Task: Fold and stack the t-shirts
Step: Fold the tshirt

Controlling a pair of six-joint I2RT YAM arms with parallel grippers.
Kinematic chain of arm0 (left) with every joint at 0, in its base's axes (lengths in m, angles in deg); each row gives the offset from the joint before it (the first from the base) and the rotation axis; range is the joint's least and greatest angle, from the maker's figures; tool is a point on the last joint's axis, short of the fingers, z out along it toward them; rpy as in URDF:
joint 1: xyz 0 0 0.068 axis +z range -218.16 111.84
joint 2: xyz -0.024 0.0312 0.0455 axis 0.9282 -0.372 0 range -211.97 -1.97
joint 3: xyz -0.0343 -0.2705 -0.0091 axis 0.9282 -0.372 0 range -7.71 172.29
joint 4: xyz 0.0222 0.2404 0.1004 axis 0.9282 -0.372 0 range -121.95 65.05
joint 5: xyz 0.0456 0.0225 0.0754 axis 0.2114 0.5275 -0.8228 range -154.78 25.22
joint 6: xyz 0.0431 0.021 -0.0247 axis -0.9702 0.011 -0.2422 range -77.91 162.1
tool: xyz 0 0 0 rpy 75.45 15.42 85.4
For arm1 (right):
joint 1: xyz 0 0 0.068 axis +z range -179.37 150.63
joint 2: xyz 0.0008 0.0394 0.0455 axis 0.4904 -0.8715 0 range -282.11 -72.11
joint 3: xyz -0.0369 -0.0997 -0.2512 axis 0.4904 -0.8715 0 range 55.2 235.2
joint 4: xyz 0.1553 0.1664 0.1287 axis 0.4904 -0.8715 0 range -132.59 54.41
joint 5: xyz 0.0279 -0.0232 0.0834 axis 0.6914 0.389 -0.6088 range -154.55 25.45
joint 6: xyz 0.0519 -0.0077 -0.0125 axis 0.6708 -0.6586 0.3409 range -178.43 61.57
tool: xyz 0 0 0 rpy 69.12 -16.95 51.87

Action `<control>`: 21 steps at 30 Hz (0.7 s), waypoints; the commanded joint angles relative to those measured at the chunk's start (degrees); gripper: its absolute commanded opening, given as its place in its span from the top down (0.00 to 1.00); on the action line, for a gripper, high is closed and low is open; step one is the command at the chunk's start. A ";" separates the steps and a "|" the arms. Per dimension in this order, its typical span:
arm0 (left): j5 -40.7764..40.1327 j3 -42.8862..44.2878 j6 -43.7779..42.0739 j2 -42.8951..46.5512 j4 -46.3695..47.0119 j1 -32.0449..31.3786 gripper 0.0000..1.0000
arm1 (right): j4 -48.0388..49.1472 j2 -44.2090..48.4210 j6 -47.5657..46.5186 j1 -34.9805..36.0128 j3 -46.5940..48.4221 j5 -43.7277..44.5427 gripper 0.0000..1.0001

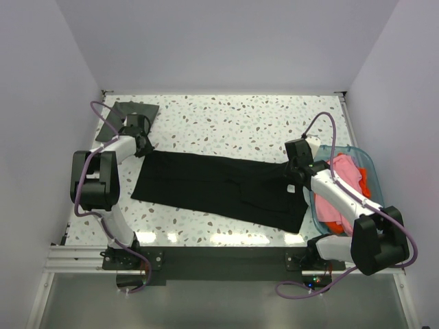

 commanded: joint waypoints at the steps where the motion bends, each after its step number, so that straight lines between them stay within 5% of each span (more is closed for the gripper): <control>1: 0.79 -0.34 -0.82 -0.41 3.19 0.21 0.80 | 1.48 1.60 -0.62 -0.48 -0.15 1.00 1.00; 7: 0.88 0.10 -0.74 0.20 3.19 0.21 1.00 | 1.31 1.95 -0.97 -0.66 0.11 1.09 1.00; 21: 2.81 5.11 1.28 1.61 0.90 1.69 1.00 | -1.94 6.52 -2.29 -3.12 -0.94 1.79 1.00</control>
